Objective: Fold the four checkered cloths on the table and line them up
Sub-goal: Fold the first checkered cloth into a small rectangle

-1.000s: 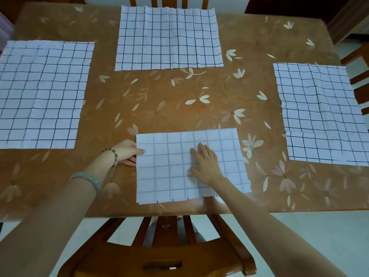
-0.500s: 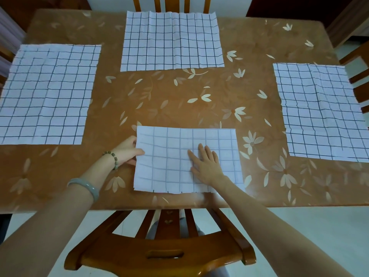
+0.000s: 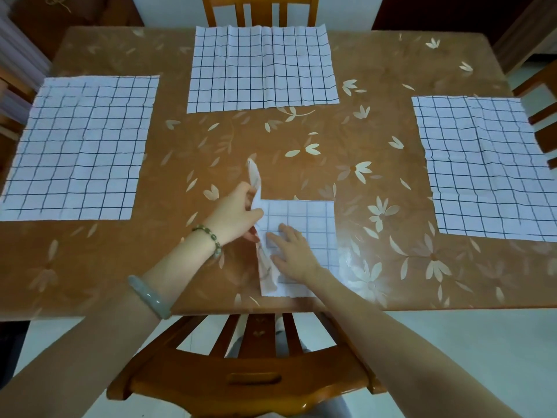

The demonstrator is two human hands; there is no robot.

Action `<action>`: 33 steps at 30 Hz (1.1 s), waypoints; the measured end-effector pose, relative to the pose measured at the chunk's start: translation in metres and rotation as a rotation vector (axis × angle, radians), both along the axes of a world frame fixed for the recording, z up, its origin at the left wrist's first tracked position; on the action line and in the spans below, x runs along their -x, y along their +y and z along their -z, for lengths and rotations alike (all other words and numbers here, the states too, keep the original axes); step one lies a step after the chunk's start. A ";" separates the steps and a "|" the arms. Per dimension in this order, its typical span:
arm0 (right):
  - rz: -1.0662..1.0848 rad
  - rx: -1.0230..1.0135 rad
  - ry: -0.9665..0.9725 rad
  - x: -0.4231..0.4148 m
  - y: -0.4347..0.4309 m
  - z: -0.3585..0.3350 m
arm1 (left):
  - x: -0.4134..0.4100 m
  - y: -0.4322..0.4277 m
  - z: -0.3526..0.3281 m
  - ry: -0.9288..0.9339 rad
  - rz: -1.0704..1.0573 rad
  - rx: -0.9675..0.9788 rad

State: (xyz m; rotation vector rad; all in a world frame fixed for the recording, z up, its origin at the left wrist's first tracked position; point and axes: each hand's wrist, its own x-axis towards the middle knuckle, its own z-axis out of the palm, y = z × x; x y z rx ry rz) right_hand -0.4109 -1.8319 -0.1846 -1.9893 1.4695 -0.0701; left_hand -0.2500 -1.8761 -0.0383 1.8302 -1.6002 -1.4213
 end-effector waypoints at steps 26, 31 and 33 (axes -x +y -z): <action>0.905 -0.230 -0.287 0.084 -0.037 -0.017 | 0.017 0.001 0.119 -0.686 0.685 0.205; 0.908 -0.199 -0.249 0.086 -0.040 -0.011 | -0.003 -0.011 0.138 -0.743 0.822 0.199; 0.919 -0.213 -0.249 0.088 -0.041 -0.009 | -0.004 -0.011 0.142 -0.765 0.847 0.215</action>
